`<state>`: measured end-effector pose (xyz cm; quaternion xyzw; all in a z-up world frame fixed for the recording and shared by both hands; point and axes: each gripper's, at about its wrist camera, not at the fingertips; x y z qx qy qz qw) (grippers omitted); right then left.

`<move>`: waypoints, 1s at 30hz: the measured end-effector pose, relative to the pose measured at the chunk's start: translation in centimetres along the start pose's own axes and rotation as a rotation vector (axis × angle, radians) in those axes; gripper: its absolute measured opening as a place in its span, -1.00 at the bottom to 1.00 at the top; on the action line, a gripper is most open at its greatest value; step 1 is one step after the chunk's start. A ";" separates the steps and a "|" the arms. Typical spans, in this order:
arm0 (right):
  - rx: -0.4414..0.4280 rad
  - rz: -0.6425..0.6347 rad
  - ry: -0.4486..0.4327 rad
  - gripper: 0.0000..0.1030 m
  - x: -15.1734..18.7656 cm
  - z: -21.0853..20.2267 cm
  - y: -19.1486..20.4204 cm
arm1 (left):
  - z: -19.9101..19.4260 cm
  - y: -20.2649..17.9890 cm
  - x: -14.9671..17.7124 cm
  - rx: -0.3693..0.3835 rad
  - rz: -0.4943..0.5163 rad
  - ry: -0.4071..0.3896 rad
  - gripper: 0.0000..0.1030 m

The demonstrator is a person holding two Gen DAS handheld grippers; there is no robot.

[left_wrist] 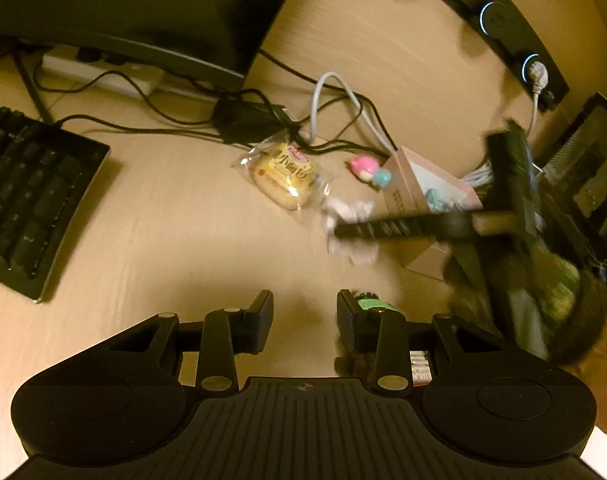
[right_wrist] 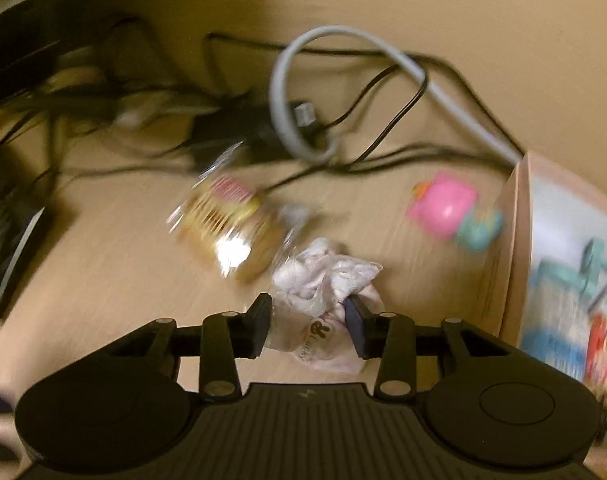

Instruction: Organize objects

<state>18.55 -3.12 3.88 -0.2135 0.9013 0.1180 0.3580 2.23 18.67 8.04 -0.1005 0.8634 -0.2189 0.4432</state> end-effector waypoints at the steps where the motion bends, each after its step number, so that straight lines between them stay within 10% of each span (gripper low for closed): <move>1: -0.026 0.010 0.014 -0.22 0.7 -0.9 0.0 | 0.1 0.0 0.0 0.001 -0.001 0.002 -0.26; 7: -0.126 -0.007 0.081 -0.07 2.2 -4.1 0.8 | 0.7 0.1 0.1 -0.006 -0.002 0.017 -0.26; 15: 0.038 -0.001 -0.158 0.46 -3.3 -7.3 -3.5 | 0.4 0.0 -0.5 0.007 -0.023 -0.026 -0.26; 30: 0.241 0.029 0.024 0.53 -7.6 7.9 -4.5 | -2.0 0.5 0.3 -0.020 -0.044 -0.032 -0.26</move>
Point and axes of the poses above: each gripper's, at about its wrist camera, not at the fingertips, and z roughly the way its jaws point, y to its left, x to its underside, and after that the axes turned 12 degrees about -y, right-handed
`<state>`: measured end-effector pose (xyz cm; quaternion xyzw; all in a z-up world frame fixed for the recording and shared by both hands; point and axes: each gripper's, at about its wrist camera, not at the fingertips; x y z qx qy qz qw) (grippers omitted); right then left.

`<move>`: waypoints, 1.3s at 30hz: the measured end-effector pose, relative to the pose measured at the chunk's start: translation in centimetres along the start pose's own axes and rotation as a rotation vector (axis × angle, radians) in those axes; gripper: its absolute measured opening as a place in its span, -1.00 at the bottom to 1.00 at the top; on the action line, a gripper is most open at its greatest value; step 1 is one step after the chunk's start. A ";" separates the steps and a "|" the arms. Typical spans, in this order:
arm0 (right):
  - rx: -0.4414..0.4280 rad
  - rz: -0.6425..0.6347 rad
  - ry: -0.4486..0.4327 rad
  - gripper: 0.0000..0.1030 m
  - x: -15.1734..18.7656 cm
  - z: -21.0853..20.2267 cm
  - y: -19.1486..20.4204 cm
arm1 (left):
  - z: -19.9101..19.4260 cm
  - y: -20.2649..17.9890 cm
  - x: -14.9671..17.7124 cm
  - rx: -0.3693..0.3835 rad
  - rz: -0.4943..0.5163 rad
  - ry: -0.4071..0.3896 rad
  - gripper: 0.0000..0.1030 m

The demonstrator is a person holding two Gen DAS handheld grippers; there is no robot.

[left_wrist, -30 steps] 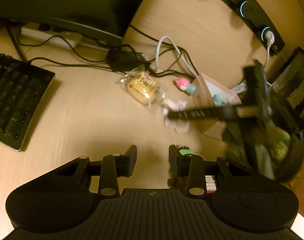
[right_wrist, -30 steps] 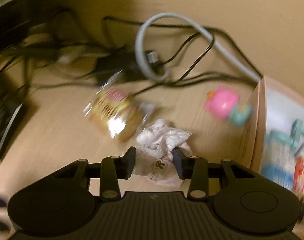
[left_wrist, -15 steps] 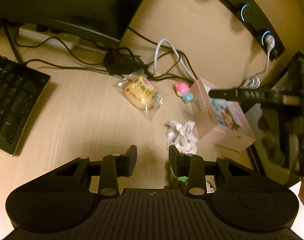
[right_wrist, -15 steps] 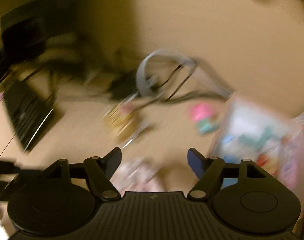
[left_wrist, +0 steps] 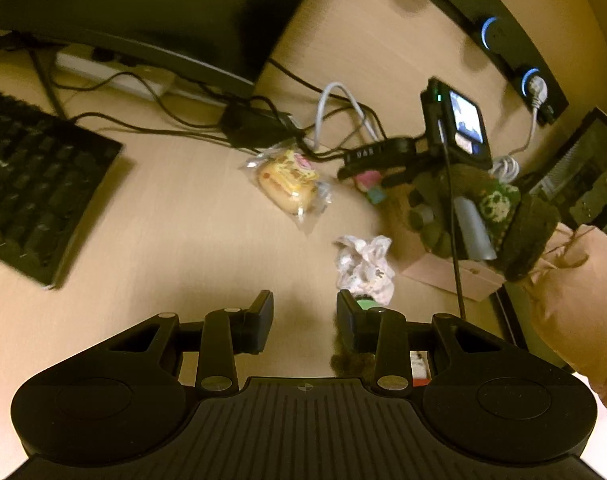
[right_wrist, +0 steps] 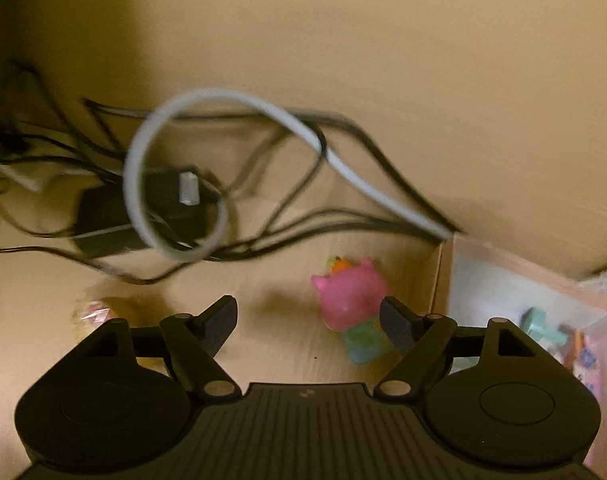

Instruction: Organize objects

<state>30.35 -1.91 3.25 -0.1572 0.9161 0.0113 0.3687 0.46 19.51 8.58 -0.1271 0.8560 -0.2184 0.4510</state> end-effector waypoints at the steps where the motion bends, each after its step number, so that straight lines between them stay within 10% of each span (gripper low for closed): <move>1: 0.004 0.003 0.006 0.53 0.2 0.4 0.0 | -0.2 0.3 0.1 -0.010 -0.009 -0.003 -0.26; 23: -0.338 0.062 0.013 0.22 10.8 -10.1 1.3 | 2.0 -1.2 0.1 0.045 0.013 0.030 -0.27; 39: -0.078 0.147 -0.124 0.38 20.6 -19.9 -7.0 | 1.8 -10.2 0.7 0.183 0.146 0.001 -0.27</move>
Point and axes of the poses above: each gripper's, at about its wrist camera, not at the fingertips, and z roughly the way its jaws point, y to its left, x to its underside, and after that the axes turned 12 degrees about -y, right-handed
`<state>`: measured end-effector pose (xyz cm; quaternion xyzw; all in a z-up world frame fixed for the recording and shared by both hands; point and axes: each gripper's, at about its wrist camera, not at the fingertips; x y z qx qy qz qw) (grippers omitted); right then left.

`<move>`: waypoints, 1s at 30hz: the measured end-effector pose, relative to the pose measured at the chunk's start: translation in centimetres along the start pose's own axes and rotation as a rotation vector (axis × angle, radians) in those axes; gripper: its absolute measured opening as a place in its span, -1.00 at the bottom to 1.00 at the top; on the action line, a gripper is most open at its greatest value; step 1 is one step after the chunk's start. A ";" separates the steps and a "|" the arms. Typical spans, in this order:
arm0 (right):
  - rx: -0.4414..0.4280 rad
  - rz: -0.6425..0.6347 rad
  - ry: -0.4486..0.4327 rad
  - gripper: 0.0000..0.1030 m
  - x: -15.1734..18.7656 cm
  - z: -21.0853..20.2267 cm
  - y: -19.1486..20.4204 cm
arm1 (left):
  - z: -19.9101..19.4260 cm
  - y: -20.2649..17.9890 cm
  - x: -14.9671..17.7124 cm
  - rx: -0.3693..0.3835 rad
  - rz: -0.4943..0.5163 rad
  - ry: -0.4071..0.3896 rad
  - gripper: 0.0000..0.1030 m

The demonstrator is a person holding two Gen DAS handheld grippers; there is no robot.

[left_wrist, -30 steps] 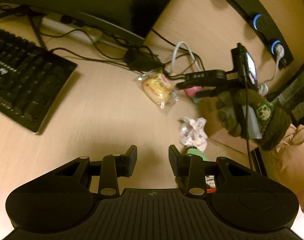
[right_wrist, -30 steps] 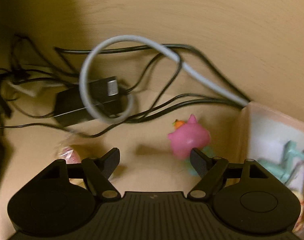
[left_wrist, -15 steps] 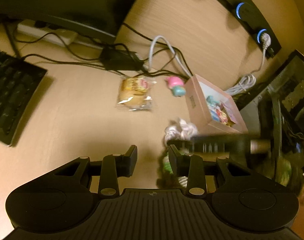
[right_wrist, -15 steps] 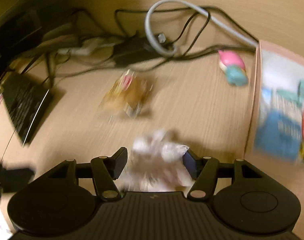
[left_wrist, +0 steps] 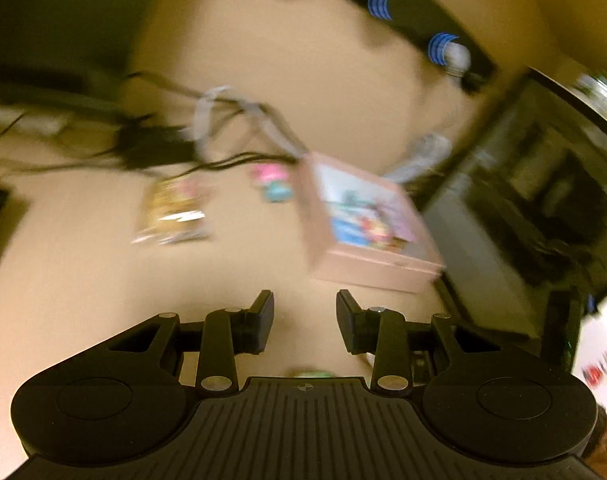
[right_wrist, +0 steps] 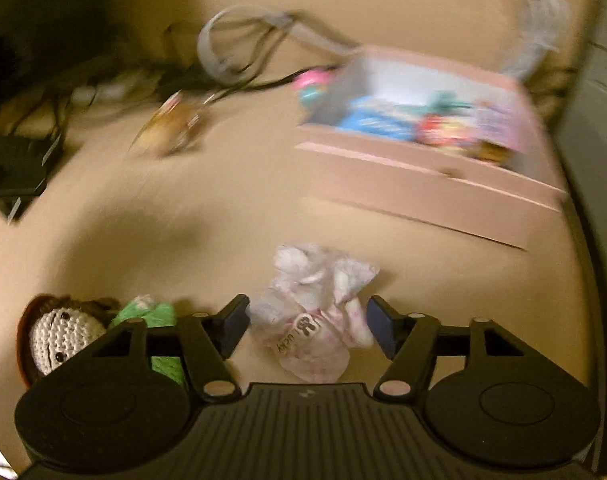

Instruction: Organize objects

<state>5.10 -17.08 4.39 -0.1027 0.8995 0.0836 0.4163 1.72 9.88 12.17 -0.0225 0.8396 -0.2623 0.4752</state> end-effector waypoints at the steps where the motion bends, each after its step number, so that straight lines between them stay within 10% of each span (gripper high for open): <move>1: 0.016 0.014 -0.026 0.44 0.0 -0.9 -1.0 | 0.3 -1.2 0.2 0.036 0.031 0.011 -0.27; 6: 0.075 0.088 -0.071 0.59 0.8 -3.0 -5.0 | 2.6 -6.4 3.9 0.095 0.218 0.161 -0.27; 14: 0.052 0.064 -0.079 0.59 2.6 -3.0 -4.8 | 3.7 -6.1 7.1 -0.192 0.520 0.252 -0.44; 22: 0.020 0.055 -0.110 0.59 3.2 -4.1 -3.6 | 4.6 1.7 -2.9 -0.239 0.044 0.015 -0.39; 30: 0.037 0.045 -0.078 0.59 4.0 -4.1 -3.1 | 14.0 7.3 -6.9 -0.427 0.051 0.078 -0.35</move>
Point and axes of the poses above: each gripper's, at about its wrist camera, not at the fingertips, and z roughly the way its jaws point, y to its left, x to its underside, and after that the axes turned 12 degrees about -y, right-handed
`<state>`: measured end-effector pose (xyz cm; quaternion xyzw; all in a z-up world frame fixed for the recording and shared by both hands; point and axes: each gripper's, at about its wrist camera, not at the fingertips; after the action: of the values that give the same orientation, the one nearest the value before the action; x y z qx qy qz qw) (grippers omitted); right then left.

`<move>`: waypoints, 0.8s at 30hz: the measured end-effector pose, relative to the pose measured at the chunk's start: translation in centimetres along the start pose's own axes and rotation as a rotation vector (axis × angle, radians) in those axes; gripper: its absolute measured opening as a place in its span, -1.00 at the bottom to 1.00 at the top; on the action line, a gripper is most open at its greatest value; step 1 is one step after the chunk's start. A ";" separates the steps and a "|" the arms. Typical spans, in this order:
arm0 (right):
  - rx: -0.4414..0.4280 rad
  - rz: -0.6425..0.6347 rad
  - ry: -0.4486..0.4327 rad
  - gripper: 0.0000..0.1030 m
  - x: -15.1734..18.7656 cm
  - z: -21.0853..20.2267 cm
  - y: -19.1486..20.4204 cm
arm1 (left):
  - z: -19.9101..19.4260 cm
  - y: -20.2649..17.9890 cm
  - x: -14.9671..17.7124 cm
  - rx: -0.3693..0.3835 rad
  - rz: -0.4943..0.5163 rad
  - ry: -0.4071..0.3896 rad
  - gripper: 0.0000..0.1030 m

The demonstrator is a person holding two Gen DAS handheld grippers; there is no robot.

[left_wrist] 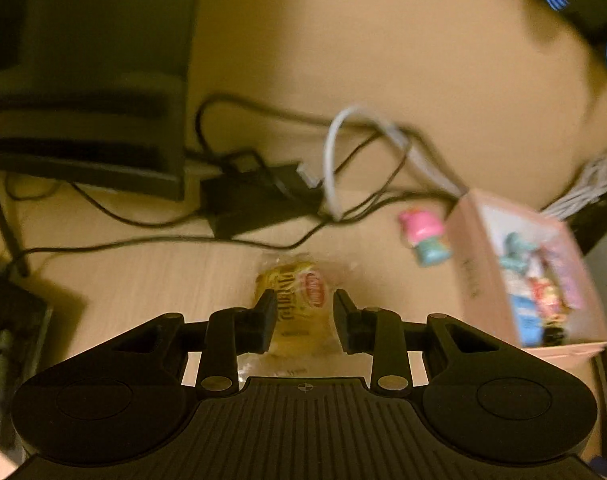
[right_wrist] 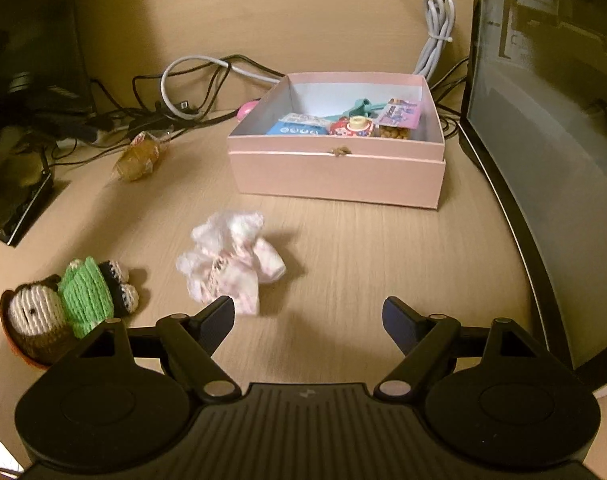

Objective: Organize objects
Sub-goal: 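Grasp the yellow bread packet with the left tool while the right tool grasps the tissue again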

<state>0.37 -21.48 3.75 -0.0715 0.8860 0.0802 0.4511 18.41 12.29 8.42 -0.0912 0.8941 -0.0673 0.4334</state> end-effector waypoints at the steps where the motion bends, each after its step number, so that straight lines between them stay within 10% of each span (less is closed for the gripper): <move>1: 0.007 0.002 0.007 0.59 0.1 0.0 -0.1 | 1.2 -0.1 0.2 -0.004 0.011 0.036 -0.33; 9: 0.039 0.024 0.057 0.64 0.9 0.3 -0.6 | 6.3 -2.9 1.3 -0.052 0.180 0.089 0.45; 14: 0.041 0.005 0.057 0.64 0.8 0.5 0.1 | 6.2 -2.6 1.8 -0.049 0.174 0.078 0.23; 24: -0.098 -0.083 0.027 0.64 -2.0 5.0 4.4 | -3.3 -1.7 5.9 0.199 0.058 0.093 0.10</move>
<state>4.60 -16.08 2.76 -0.1313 0.8833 0.1038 0.4380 12.36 9.42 6.30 -0.0187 0.9044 -0.1473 0.3999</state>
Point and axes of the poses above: each gripper's, at about its wrist camera, not at the fingertips, and z roughly the way its jaws point, y to its left, x to its underside, and after that the axes turned 12 degrees about -y, right-handed
